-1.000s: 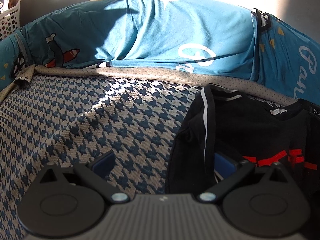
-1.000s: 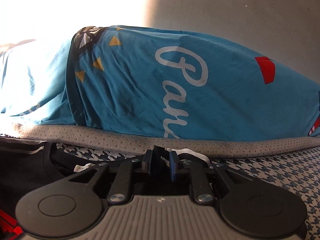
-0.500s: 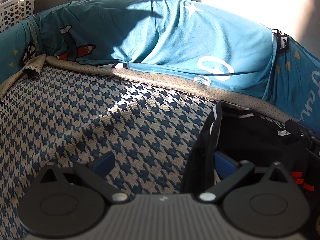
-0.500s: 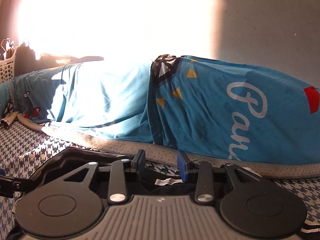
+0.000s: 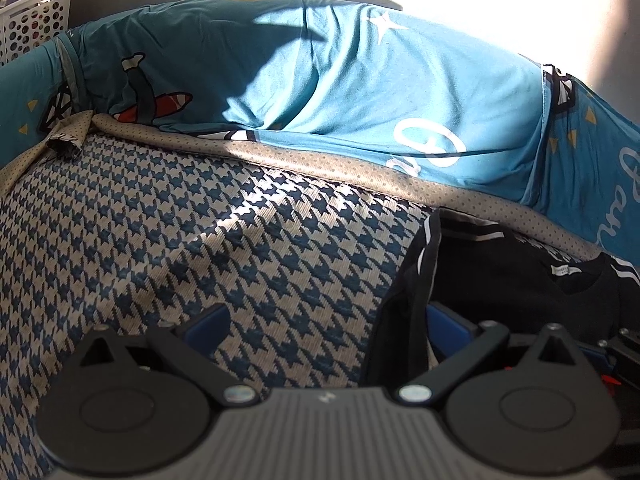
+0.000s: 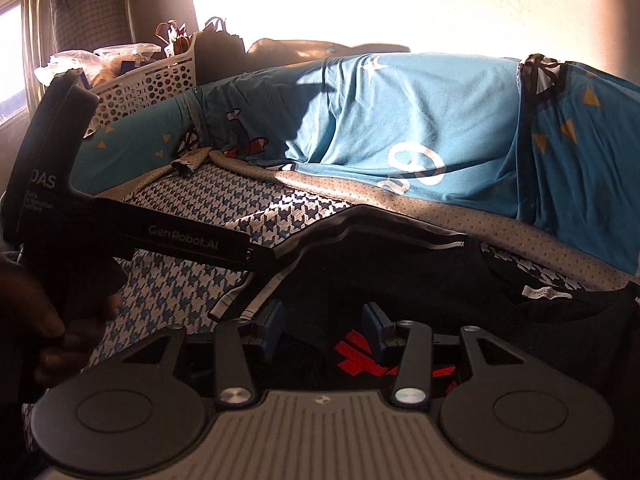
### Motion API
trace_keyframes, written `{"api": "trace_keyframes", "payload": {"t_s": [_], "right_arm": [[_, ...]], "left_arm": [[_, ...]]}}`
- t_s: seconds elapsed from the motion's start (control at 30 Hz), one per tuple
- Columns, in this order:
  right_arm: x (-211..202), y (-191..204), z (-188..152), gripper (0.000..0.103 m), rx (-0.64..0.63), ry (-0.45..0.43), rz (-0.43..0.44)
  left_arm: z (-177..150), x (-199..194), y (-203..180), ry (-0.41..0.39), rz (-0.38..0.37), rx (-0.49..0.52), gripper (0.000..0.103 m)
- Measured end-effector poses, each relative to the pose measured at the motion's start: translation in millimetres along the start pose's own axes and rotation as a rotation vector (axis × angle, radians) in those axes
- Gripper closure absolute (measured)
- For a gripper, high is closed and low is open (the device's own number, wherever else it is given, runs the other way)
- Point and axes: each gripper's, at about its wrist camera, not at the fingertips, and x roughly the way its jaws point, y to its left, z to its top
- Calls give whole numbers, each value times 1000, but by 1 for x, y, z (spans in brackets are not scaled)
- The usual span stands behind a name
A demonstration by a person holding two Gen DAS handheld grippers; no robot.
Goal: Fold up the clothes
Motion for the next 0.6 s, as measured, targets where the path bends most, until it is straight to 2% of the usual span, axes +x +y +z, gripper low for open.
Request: {"api": "trace_keyframes", "payload": {"t_s": [0.07,0.17,0.3,0.33,0.4,0.43,0.47,0.6], "right_arm": [[1,6,-2,45,-32,10,12],[8,13,-6,42,-75,50,10],[21,14,-10,43,-61,63,-70],[24,15,-11,46,-58,68,-78],[29,18,-12,64,-54,78,-94],[33,19,-12,81,-50,84,-103],[36,19,-13,91,-41,86,-110],[38,25,-10,96,-2,47,-88]], "left_arm": [[0,0,-1,0,0,1,0],[-1,-1,0,-4,1,5,0],[0,-4,0,-9,4,7,0],[0,-5,1,-12,4,7,0],[0,-8,2,-28,7,12,0],[0,-10,3,-37,10,16,0],[1,-13,3,-47,13,20,0],[4,-25,12,-108,44,26,0]]}}
